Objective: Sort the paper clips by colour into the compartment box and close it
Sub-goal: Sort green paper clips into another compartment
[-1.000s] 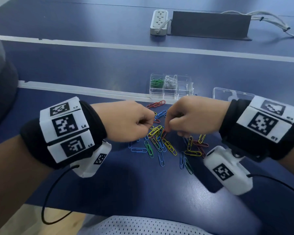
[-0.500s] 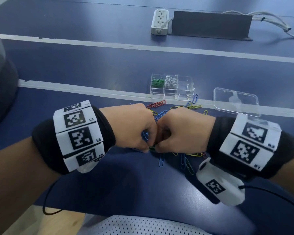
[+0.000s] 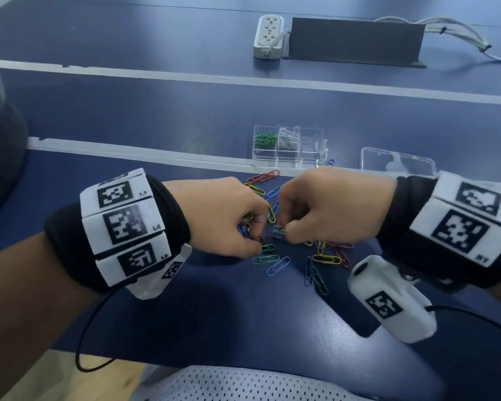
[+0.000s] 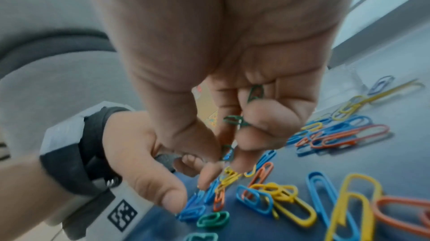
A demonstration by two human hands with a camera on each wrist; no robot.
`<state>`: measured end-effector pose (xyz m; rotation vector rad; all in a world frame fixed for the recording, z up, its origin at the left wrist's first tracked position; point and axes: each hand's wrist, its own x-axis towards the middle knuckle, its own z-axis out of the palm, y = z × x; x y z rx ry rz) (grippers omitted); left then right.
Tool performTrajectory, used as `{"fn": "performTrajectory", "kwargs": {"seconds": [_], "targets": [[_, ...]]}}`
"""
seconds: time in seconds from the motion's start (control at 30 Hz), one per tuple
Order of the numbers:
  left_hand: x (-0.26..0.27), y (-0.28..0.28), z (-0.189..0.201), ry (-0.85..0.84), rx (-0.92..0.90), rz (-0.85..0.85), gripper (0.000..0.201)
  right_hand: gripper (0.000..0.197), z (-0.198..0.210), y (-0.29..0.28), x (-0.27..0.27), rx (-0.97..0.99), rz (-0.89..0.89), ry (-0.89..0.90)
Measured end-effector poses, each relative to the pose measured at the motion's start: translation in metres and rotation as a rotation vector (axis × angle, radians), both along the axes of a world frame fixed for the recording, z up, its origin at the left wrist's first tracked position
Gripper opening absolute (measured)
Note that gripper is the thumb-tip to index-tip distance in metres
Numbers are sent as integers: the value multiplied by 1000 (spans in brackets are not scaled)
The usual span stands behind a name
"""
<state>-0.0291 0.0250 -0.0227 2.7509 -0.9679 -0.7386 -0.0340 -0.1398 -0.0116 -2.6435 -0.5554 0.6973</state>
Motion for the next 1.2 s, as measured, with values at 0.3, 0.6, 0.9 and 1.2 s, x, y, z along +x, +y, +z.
{"fn": "performTrajectory", "kwargs": {"seconds": [0.3,0.6,0.9,1.2], "targets": [[-2,-22,-4,-90,113,-50,18,17,-8,-29,-13,141,-124,348],[-4,-26,0,-104,171,-39,11,30,-10,-34,-50,-222,41,-14],[7,-17,4,-44,38,29,9,23,-11,-30,-54,-270,102,-55],[36,13,10,263,-287,299,12,24,-9,-28,-51,-289,171,-102]]}}
